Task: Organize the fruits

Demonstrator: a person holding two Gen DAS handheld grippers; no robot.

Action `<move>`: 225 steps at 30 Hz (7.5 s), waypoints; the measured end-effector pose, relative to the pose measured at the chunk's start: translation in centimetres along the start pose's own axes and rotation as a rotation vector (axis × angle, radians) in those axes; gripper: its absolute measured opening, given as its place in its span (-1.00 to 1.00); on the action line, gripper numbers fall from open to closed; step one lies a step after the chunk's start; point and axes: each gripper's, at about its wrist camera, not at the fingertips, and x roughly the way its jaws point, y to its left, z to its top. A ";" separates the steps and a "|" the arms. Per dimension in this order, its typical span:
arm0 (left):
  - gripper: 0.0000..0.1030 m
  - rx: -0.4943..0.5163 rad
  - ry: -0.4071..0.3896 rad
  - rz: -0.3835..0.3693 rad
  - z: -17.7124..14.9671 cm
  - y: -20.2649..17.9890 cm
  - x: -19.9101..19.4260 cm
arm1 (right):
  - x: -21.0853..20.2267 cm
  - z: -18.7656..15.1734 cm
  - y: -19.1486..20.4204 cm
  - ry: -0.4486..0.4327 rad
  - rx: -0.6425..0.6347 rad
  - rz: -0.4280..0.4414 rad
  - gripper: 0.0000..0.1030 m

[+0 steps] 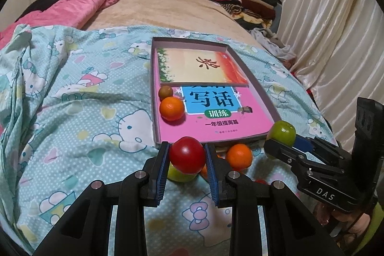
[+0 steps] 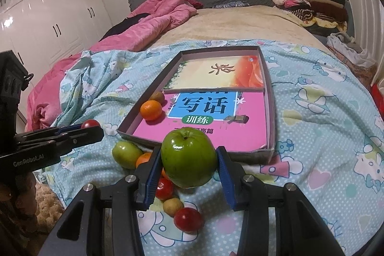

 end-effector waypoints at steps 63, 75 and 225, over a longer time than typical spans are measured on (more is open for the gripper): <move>-0.42 -0.005 -0.027 -0.017 3.8 -1.3 5.1 | 0.1 3.1 -3.1 -0.125 0.073 -0.093 -0.13; -0.42 0.015 0.023 -0.024 3.3 -1.7 7.9 | 0.7 3.0 -3.2 -0.107 0.069 -0.109 -0.13; 0.47 0.038 0.005 -0.010 3.2 -0.3 6.5 | 3.5 3.0 -3.5 -0.048 0.008 -0.164 0.62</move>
